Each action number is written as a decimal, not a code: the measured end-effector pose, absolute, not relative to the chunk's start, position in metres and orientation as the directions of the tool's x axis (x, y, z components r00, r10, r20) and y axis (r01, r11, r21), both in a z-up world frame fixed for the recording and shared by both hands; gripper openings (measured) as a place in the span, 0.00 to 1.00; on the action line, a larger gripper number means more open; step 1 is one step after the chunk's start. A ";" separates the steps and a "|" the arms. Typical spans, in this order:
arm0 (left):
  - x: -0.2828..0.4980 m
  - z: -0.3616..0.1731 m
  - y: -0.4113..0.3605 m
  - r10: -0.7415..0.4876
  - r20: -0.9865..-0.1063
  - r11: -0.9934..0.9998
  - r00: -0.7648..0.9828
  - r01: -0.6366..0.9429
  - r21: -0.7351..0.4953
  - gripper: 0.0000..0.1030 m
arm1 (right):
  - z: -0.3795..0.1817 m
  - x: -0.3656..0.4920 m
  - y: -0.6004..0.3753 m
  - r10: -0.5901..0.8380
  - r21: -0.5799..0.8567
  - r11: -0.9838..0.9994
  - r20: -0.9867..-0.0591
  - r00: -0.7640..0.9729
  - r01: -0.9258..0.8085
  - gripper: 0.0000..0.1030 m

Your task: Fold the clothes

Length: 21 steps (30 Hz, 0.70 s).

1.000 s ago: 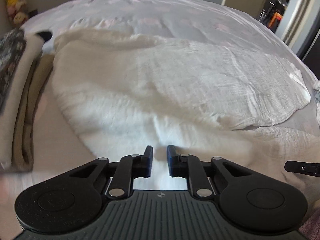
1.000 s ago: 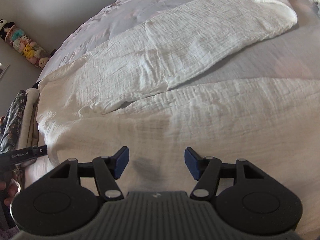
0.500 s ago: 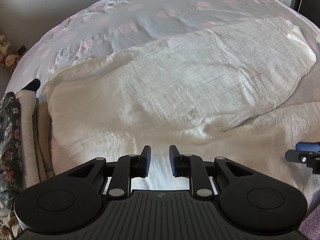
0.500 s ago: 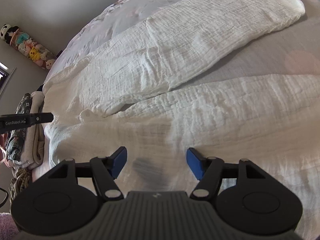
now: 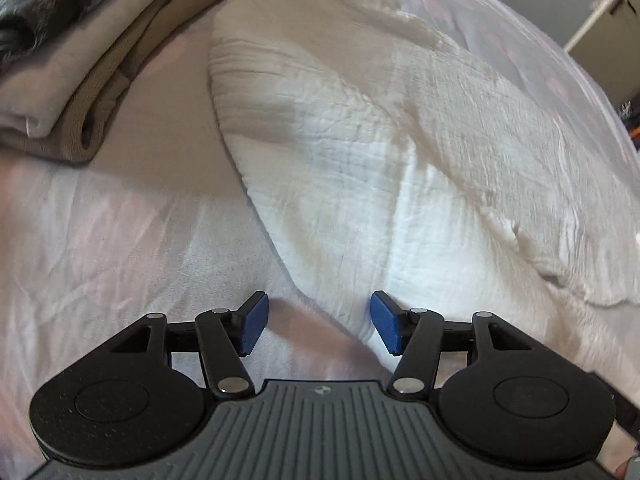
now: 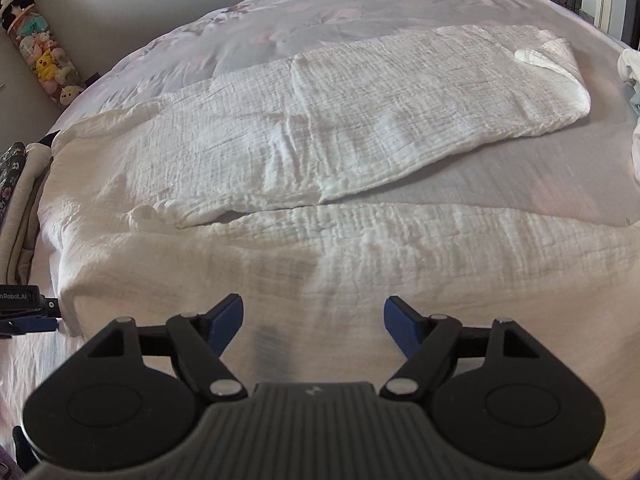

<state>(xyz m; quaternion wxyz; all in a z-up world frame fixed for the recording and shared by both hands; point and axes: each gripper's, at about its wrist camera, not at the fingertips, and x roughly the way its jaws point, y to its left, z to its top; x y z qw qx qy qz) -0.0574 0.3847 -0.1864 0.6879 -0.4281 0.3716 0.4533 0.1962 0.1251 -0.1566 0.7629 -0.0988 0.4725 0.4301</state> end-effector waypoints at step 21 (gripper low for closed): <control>0.121 -0.099 0.462 0.371 -0.821 0.637 0.434 -0.762 -0.115 0.01 | -0.164 0.211 0.123 0.529 0.233 0.701 -0.804 0.272 -0.674 0.77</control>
